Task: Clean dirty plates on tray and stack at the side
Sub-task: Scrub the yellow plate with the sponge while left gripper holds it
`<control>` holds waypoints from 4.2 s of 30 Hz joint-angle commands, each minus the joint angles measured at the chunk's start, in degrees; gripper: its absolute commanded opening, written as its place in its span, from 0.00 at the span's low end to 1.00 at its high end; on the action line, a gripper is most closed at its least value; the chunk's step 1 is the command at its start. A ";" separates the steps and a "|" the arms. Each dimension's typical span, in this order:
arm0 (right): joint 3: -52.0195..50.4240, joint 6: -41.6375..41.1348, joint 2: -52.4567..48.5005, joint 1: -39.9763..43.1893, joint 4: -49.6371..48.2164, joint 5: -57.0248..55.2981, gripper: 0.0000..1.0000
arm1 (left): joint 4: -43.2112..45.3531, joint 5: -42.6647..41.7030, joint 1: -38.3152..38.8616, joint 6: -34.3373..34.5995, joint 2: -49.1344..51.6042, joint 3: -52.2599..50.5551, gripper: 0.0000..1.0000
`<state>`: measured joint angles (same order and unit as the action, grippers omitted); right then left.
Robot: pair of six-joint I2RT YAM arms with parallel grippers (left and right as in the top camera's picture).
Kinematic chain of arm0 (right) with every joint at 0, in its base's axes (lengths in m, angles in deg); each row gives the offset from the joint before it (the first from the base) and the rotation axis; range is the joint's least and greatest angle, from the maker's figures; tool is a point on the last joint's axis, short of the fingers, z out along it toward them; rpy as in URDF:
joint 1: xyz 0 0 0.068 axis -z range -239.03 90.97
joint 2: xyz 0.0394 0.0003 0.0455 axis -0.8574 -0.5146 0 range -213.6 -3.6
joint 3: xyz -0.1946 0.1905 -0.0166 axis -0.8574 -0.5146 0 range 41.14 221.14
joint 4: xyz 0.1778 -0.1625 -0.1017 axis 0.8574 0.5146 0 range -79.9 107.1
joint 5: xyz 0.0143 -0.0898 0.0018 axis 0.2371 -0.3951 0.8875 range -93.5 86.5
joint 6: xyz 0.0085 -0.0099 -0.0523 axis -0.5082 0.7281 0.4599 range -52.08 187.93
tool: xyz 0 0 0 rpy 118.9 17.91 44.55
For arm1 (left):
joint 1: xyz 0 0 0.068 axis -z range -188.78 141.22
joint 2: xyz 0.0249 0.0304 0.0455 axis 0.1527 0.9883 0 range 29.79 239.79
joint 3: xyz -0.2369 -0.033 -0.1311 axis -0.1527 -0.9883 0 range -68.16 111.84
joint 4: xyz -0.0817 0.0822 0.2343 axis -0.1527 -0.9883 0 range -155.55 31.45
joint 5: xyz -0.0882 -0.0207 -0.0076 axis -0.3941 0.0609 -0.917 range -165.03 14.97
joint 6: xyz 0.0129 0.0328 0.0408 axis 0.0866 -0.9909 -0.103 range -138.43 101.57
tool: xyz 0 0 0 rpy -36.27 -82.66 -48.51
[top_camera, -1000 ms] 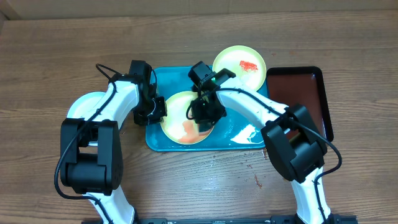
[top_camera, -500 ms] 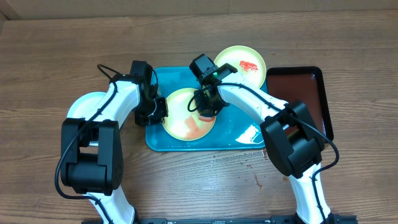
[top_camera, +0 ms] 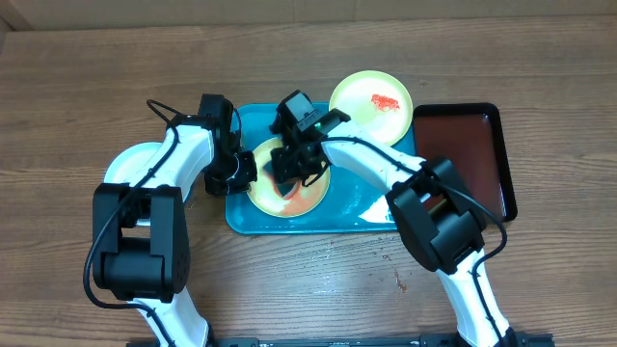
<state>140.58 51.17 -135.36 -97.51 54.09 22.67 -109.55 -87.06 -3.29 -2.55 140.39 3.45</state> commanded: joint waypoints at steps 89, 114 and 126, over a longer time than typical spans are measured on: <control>9.22 6.97 -4.76 -0.26 1.51 -19.06 0.04 | 0.07 0.59 0.52 -0.46 0.57 0.52 0.04; 7.65 6.60 -4.76 -0.83 6.73 -3.74 0.04 | 0.26 0.59 0.50 -0.42 0.57 0.52 0.04; 15.23 -3.78 -4.74 2.86 19.91 -37.51 0.04 | 0.24 0.57 0.50 -0.44 0.57 0.52 0.04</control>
<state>154.06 51.02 -139.10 -95.54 72.75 -0.21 -109.27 -87.61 -2.50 -2.16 140.50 3.93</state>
